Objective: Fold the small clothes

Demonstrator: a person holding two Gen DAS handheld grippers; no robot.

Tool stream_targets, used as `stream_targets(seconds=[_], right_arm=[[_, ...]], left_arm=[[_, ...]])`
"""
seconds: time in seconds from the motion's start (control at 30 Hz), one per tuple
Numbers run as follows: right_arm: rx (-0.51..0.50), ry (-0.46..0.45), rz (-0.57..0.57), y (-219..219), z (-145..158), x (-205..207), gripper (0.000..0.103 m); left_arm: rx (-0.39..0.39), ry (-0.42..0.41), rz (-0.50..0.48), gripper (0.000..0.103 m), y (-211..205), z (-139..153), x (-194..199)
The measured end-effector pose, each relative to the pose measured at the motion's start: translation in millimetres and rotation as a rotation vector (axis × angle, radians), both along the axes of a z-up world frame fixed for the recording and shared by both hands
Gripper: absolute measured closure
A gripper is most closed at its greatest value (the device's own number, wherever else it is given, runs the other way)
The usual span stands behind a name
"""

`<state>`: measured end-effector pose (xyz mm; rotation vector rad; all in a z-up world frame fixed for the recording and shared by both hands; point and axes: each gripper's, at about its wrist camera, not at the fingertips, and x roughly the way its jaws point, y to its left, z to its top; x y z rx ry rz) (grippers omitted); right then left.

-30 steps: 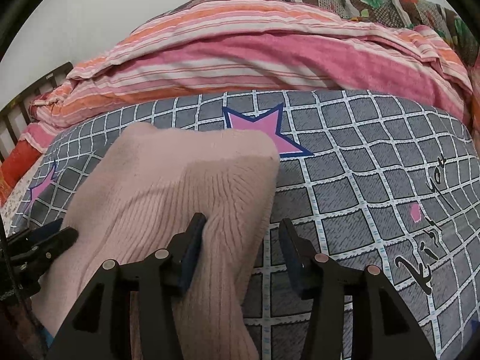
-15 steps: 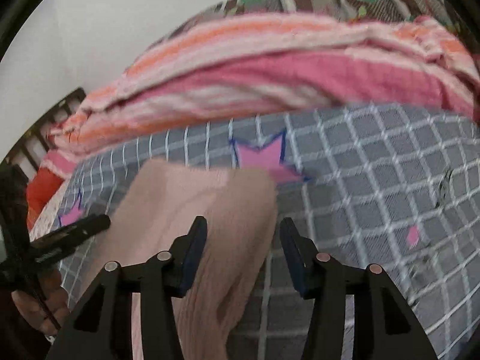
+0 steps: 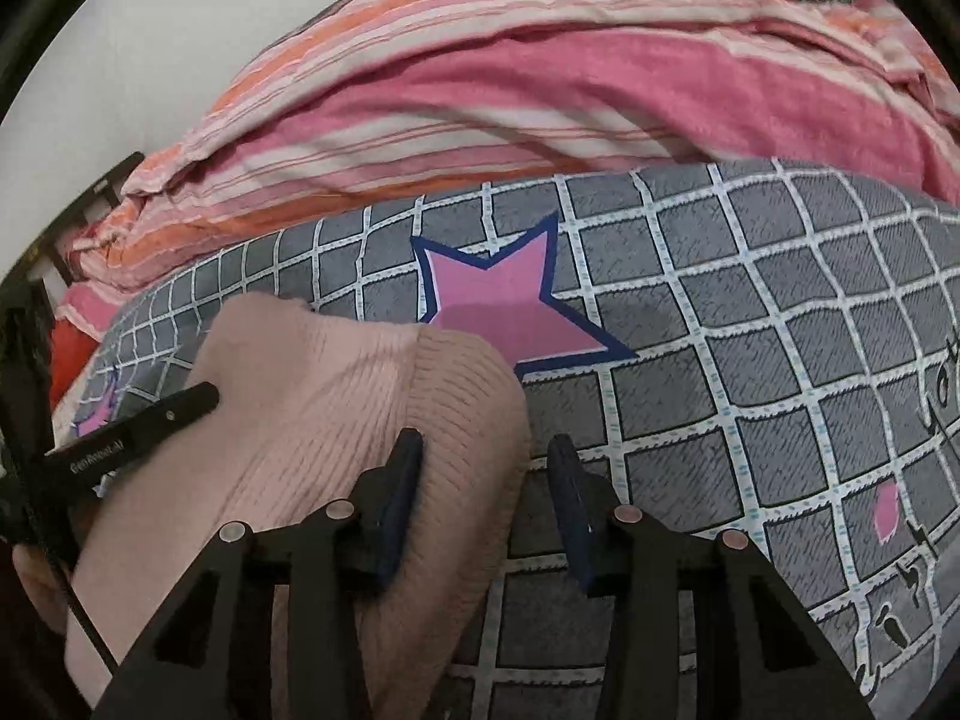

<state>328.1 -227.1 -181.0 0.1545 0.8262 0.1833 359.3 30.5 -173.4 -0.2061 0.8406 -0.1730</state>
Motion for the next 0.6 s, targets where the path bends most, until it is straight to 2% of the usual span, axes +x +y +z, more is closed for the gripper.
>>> stream_targets(seconds=[0.13,0.33,0.5,0.6], right_arm=[[0.016,0.001,0.001,-3.0,-0.5,0.4,0.062],[0.021,-0.003,0.002,-3.5,-0.8,0.7,0.062],[0.052,-0.012,0.004,-8.4,1.3,-3.6,0.061],[0.073,-0.009,0.001,-12.2,4.0,-5.8,0.061]], left_arm=[[0.025,-0.007,0.004,0.048,-3.0,0.9,-2.0],[0.018,-0.015,0.003,0.049,-2.0,4.3,-6.6],[0.006,-0.034,-0.046,0.050,-9.4,16.3,-22.4],[0.024,-0.027,-0.073,0.050,-18.1,22.6,-41.2]])
